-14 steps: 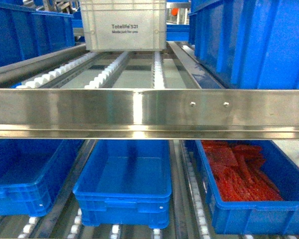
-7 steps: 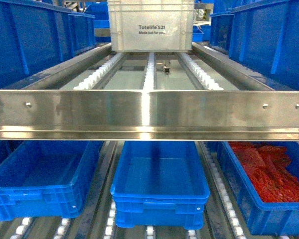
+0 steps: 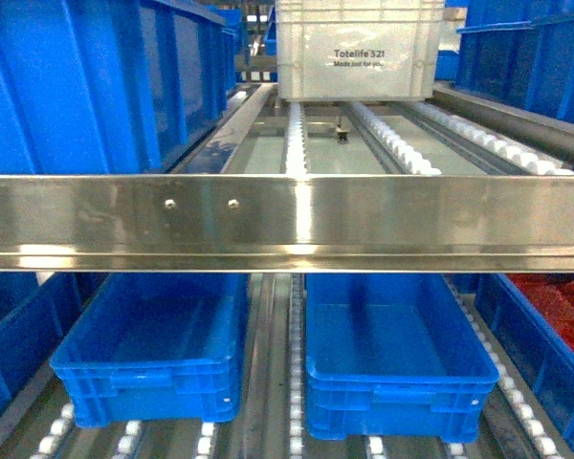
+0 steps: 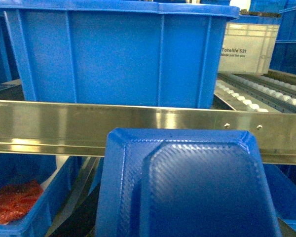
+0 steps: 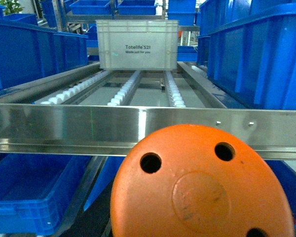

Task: Sort blue parts and orange caps into right shelf containers

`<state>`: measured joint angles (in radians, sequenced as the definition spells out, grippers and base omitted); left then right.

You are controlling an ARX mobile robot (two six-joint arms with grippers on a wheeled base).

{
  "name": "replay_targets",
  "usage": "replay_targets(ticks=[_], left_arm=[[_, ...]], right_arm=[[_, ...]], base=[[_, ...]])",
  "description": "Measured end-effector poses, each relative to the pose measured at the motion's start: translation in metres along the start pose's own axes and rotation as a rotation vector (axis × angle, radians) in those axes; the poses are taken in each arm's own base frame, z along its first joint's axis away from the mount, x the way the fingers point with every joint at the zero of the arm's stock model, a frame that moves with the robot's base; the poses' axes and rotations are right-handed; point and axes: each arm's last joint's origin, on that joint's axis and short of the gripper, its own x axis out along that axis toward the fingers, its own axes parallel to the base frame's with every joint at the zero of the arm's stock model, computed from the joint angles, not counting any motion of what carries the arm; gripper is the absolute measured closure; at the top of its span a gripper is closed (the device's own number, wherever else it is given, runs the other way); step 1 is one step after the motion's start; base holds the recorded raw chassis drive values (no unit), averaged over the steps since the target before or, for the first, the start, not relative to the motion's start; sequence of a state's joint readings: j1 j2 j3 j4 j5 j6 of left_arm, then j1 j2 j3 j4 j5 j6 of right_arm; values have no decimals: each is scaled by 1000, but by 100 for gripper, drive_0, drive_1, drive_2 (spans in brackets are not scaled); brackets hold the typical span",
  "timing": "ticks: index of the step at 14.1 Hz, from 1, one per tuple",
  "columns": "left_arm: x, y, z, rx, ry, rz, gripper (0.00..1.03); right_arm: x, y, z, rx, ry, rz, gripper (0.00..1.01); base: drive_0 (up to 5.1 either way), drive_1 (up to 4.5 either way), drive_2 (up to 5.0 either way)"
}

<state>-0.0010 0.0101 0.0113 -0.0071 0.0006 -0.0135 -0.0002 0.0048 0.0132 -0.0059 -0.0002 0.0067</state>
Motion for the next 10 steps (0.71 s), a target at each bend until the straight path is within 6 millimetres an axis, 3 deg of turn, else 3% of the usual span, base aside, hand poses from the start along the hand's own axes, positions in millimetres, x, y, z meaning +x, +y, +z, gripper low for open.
replay_targets(ticks=[10], left_arm=[[0,0,0,0,0,3,62]], right_arm=[[0,0,0,0,1,2,57]], base=[[-501,244,244]])
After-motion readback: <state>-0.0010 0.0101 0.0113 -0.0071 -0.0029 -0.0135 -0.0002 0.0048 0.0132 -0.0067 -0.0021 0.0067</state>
